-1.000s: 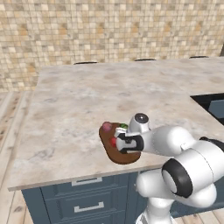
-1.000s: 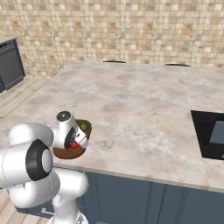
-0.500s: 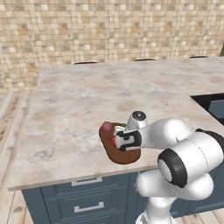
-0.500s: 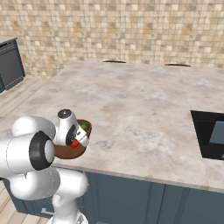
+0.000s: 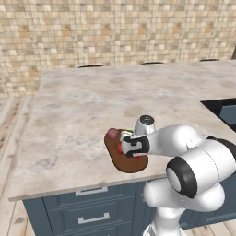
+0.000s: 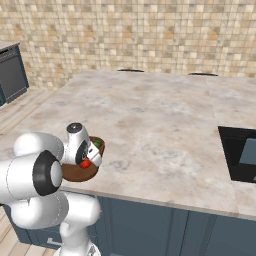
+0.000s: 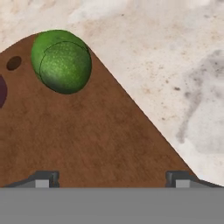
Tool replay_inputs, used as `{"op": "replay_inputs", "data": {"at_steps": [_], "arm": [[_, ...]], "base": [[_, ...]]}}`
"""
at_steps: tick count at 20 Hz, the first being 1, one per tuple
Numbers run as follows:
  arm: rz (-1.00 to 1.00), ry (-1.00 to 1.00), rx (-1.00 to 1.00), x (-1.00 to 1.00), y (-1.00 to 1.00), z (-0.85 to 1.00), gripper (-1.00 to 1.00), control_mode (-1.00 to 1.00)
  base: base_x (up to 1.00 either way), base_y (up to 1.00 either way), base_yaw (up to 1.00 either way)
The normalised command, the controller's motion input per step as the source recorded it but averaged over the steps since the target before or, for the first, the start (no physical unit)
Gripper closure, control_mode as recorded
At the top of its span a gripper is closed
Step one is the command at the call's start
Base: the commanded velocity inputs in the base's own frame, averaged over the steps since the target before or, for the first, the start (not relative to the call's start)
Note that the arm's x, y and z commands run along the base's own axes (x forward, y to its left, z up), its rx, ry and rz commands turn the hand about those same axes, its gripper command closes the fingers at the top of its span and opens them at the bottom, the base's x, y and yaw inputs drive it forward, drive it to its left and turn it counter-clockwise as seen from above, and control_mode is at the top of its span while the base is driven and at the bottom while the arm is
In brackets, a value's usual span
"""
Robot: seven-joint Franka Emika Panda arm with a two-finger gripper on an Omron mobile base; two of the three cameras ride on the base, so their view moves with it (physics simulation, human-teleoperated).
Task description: Place the avocado, onion, tomato, and bell pepper on the cutting board.
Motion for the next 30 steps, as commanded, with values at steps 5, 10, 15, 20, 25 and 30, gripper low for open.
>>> {"op": "replay_inputs", "data": {"at_steps": [5,10,15,20,25,30], "arm": [[0.00,0.00,0.03,0.00,-0.15,0.37,-1.00,-1.00],[0.00,-0.05,0.02,-0.01,-0.07,0.61,-1.00,-1.00],[0.00,-0.09,0.09,-0.08,-0.40,0.59,-1.00,-1.00],[-0.01,-0.12,0.20,-0.15,-0.74,0.30,-1.00,-1.00],[-0.02,-0.09,0.24,-0.15,-0.83,0.20,-1.00,-1.00],[-0.01,-0.04,0.21,-0.05,-0.72,0.21,-1.00,-1.00]], "base": [[0.00,0.00,0.00],[0.00,0.00,0.00],[0.00,0.00,0.00],[0.00,0.00,0.00],[0.00,0.00,0.00],[0.00,0.00,0.00]]}}
